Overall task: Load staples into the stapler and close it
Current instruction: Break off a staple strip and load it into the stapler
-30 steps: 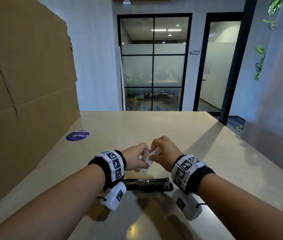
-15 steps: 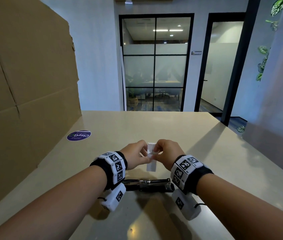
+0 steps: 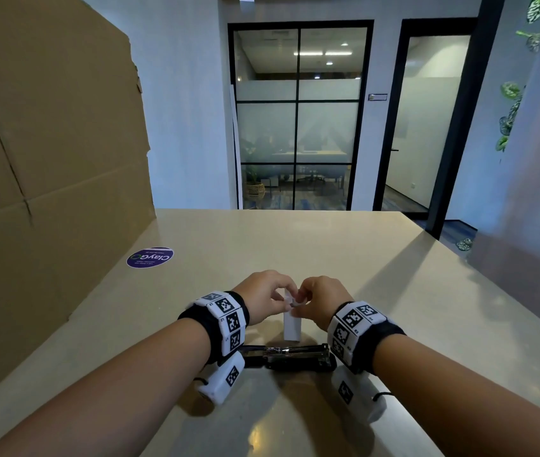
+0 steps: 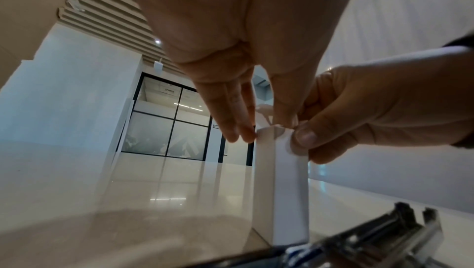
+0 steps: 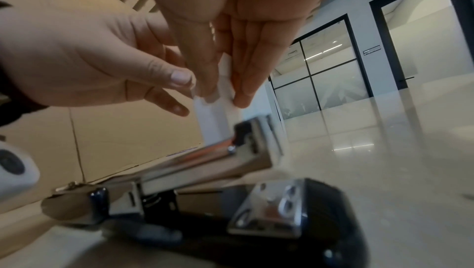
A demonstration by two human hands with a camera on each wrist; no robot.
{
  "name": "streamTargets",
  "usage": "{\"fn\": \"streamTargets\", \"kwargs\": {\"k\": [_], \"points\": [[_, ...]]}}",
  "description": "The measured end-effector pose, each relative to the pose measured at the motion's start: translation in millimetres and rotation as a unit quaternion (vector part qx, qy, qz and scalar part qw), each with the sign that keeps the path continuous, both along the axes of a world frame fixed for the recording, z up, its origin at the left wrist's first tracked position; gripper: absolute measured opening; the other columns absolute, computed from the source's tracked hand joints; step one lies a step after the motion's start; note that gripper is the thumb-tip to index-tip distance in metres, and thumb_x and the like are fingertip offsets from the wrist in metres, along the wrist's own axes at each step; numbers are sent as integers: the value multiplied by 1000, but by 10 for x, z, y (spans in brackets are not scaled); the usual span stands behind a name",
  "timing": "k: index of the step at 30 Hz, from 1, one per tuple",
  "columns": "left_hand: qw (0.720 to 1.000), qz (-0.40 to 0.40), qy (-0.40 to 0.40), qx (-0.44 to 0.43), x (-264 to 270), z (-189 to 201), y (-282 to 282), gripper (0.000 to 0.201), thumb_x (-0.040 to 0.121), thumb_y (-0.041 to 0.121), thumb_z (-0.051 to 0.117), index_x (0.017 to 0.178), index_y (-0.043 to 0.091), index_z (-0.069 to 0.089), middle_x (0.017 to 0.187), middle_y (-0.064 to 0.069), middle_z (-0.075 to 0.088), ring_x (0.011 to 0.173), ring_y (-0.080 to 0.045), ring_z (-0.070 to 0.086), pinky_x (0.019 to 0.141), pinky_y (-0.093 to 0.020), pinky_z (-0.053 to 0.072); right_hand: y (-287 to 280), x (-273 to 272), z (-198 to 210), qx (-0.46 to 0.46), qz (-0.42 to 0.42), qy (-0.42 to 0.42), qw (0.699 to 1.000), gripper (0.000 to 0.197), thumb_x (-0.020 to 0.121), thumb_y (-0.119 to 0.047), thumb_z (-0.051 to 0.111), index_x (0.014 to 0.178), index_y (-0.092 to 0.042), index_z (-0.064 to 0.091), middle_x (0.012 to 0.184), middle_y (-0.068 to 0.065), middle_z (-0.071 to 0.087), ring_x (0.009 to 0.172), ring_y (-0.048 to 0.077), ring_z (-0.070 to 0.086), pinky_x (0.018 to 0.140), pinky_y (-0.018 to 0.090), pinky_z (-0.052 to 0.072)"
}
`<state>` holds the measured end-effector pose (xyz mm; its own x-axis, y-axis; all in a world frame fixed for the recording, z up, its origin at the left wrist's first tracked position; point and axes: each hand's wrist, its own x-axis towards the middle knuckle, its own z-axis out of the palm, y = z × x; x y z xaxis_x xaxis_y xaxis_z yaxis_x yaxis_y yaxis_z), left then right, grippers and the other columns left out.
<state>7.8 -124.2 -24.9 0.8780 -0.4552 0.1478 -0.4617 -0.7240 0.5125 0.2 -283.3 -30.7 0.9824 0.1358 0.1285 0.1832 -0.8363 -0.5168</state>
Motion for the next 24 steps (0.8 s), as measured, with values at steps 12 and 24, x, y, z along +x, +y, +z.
{"fn": "streamTargets", "kwargs": {"k": [12,24], "points": [[992,-32,-15,120,60,31,-6,17,91,22,60,106,20,66,115,-3,50,103,-20,62,91,-35,49,-3,-7,37,46,-8,33,998,21,83,-16,59,64,-23,59,85,10,76,80,26,73,72,35,58],[991,3,-51,122,81,34,101,15,82,30,69,86,20,59,96,0,68,93,-19,64,85,-37,53,11,-2,16,42,17,37,998,27,86,-3,53,70,-23,62,93,10,72,83,29,73,74,35,58]]}}
